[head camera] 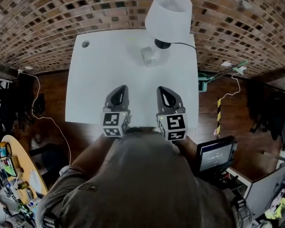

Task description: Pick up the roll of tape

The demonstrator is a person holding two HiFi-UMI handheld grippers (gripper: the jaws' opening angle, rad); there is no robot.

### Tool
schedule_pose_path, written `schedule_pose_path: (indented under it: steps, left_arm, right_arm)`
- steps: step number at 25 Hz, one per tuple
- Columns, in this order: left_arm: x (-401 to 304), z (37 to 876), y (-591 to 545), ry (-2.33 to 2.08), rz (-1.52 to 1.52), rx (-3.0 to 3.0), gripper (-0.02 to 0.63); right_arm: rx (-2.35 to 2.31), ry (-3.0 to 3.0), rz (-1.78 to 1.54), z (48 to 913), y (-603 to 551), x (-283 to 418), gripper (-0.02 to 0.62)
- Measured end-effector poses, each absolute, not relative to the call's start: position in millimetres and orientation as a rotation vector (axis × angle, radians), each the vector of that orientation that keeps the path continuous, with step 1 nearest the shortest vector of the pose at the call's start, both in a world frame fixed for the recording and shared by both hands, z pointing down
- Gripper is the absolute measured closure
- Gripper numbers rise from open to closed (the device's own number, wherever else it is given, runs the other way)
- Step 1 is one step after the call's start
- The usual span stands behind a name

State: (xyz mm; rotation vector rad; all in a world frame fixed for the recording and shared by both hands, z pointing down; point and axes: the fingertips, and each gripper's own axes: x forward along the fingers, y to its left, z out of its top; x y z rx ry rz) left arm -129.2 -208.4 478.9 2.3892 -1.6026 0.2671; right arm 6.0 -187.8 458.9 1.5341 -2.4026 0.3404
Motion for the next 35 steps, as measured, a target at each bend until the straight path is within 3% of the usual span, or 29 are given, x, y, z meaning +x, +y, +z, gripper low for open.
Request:
schedule_pose_path:
  steps: [14,31,35]
  left_arm:
    - [-144,496,-275,-1.373,0.328,2.526,0.604]
    - [-100,562,-346,-1.259,0.553,2.646,0.600]
    - [-89,577,-360,-1.238,0.606,2.690,0.527]
  right_arm:
    - [1.747,-2.204,0.398,473,-244,-9,0.580]
    - [1.741,-2.115,0.546,516,-280,21,0.580]
    - [1.743,-2.100,0.575,526,-289,28,0.580]
